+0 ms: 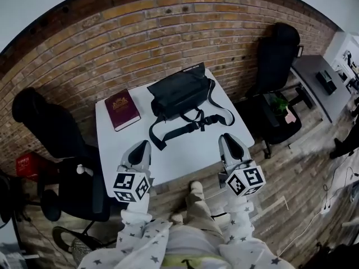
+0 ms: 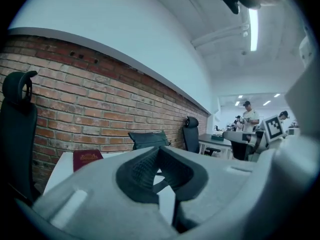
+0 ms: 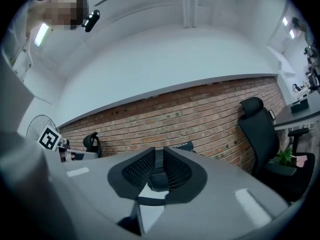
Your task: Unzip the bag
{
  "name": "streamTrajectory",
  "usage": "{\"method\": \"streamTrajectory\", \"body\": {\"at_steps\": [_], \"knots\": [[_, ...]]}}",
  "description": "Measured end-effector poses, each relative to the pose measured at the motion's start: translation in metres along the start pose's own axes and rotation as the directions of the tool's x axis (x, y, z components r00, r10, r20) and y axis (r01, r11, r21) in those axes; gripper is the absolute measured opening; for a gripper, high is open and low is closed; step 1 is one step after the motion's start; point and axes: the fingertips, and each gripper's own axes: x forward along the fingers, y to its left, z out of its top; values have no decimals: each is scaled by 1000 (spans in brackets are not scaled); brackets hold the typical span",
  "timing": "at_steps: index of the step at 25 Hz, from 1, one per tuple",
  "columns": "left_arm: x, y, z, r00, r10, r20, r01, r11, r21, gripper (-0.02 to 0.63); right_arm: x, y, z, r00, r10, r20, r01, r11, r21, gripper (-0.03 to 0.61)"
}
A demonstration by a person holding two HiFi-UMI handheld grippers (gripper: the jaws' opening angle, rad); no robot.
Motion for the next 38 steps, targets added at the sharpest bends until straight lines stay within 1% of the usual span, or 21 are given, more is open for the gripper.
{"method": "streamTrajectory", "body": {"at_steps": [3, 6, 11, 16, 19, 22, 26, 29, 35, 38], "knots": [[31, 12, 3, 1000, 26, -6, -26, 999, -28, -1, 36, -18, -2, 999, 33, -32, -33, 999, 5, 49], [57, 23, 7, 998, 59, -13, -59, 996, -59, 21, 71, -35, -5, 995, 75, -62, -75, 997, 12, 60], [90, 38, 5, 993, 115, -27, -117, 989, -93, 37, 119, -53, -16, 982, 152, -112, -149, 988, 29, 80], [110, 52, 0, 983, 177, -40, -180, 977, -113, 49, 157, -54, -36, 955, 247, -162, -239, 969, 66, 98], [118, 59, -2, 976, 212, -41, -216, 969, -122, 58, 175, -48, -49, 932, 308, -191, -294, 951, 100, 110], [128, 65, -6, 972, 230, -47, -234, 964, -127, 72, 189, -41, -62, 908, 358, -216, -339, 933, 122, 121], [140, 80, -5, 968, 244, -57, -250, 961, -121, 87, 204, -22, -80, 870, 421, -255, -391, 906, 161, 138], [149, 90, -7, 967, 240, -79, -248, 962, -114, 98, 210, -5, -97, 844, 453, -287, -409, 890, 202, 152], [175, 107, -11, 975, 190, -112, -201, 974, -102, 144, 225, 26, -133, 805, 489, -336, -410, 868, 282, 179], [190, 110, -12, 982, 145, -121, -157, 983, -95, 176, 228, 39, -149, 791, 500, -351, -403, 859, 316, 192]]}}
